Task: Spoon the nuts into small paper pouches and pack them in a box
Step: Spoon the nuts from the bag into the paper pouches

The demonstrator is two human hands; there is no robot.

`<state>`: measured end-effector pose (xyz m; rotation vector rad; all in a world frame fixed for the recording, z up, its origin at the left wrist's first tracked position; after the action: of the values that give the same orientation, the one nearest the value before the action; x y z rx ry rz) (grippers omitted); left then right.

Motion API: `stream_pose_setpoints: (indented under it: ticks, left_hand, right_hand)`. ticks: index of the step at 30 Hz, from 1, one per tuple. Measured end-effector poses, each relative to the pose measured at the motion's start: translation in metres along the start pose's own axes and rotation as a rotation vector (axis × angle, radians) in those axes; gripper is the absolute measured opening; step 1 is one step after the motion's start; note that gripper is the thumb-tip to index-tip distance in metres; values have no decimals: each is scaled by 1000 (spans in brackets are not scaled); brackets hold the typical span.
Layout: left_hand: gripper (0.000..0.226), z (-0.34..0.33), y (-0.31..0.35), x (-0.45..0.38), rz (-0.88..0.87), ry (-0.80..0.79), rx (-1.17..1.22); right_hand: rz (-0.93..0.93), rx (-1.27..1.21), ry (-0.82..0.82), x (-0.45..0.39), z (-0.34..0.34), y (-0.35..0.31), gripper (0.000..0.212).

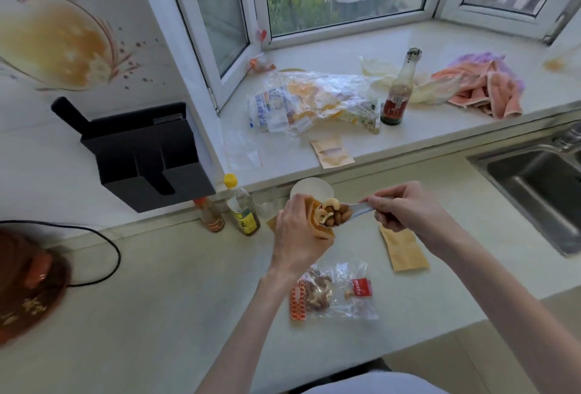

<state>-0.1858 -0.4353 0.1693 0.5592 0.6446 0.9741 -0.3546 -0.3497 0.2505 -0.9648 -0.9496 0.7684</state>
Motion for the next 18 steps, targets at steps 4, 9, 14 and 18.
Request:
stream_pose_setpoints:
  ticks: [4,9,14,18]
  left_hand:
    - [54,11,-4,5,-23,-17,-9]
    - [62,18,-2,10,-46,-5,7]
    - [63,15,0,14,-64,-4,34]
    - [65,9,1,19,-49,-32,65]
  right_hand:
    - [50,84,44,9,-10,-7,17]
    - [157,359,110,20,-22,-26,20]
    - [286,579,168,30,-29,-39,21]
    - [334,670,191,32,-29,-41,22]
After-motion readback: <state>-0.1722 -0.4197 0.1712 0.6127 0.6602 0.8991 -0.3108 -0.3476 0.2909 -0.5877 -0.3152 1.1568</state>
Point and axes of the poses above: each hand's wrist, its own x-axis away from the middle knuckle, its own z-axis out of the back of the hand, y = z × x, the point moved 4 cm from there along -x, towards the middle knuckle, and after that the axes turned 3 degrees about z, right-handed, at the moved point
